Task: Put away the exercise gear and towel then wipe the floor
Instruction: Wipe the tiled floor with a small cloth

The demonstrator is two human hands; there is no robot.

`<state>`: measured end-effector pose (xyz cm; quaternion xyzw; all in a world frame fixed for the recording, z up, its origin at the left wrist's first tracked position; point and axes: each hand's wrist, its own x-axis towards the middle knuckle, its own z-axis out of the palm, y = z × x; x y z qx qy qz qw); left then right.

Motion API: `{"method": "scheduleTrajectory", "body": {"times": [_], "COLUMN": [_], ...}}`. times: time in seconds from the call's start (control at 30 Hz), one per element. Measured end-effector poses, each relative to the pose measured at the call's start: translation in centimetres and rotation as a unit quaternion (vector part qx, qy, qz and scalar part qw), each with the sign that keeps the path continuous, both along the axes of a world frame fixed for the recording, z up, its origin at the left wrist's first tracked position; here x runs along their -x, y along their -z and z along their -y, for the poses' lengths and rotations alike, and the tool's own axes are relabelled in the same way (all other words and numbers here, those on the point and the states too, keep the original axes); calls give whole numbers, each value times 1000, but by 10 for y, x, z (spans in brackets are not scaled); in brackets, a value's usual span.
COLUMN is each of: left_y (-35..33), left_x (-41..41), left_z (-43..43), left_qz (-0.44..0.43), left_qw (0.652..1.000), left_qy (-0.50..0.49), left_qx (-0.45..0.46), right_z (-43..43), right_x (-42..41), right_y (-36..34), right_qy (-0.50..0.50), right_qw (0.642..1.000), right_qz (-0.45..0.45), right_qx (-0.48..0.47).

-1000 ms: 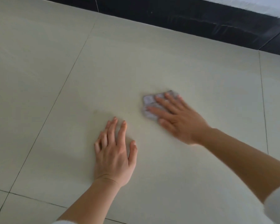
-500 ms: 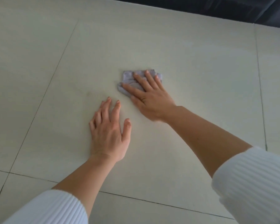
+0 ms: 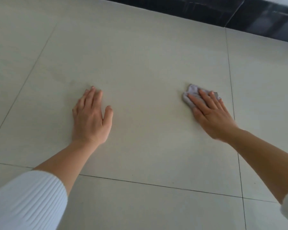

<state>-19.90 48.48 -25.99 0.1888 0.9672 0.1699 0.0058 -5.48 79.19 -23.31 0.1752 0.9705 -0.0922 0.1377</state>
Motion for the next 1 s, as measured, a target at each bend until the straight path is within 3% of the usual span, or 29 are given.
{"method": "scheduleTrajectory", "body": {"times": [0.1,0.17,0.3,0.47,0.63,0.77,0.9,1.0], "left_y": [0,0,-1,-8,-2,-4,-13,-19], "left_x": [1,1,6,-21,-100,-128,-140,-162], "left_z": [0,2,5,-17,-1,32,66,67], "left_qz": [0,6,23,69,47,53,55,68], "left_qw": [1000,1000,999,998,992,982,979,987], "left_qy": [6,14,43,-8,115,167,157,99], "left_qx": [4,3,15,-4,19,64,119,103], "right_z": [15,50,131,191,166,104,65,102], "right_x": [9,15,-8,-65,-144,-179,-193,-176], "right_y": [4,5,3,2,10,9,3,-1], "right_qy": [136,143,8,-169,-286,-198,3,144], "right_qw": [990,989,997,980,955,979,1000,988], "right_qz": [12,0,-39,-41,-40,-39,-1,-25], "right_qx": [19,38,64,92,70,7,-26,45]}}
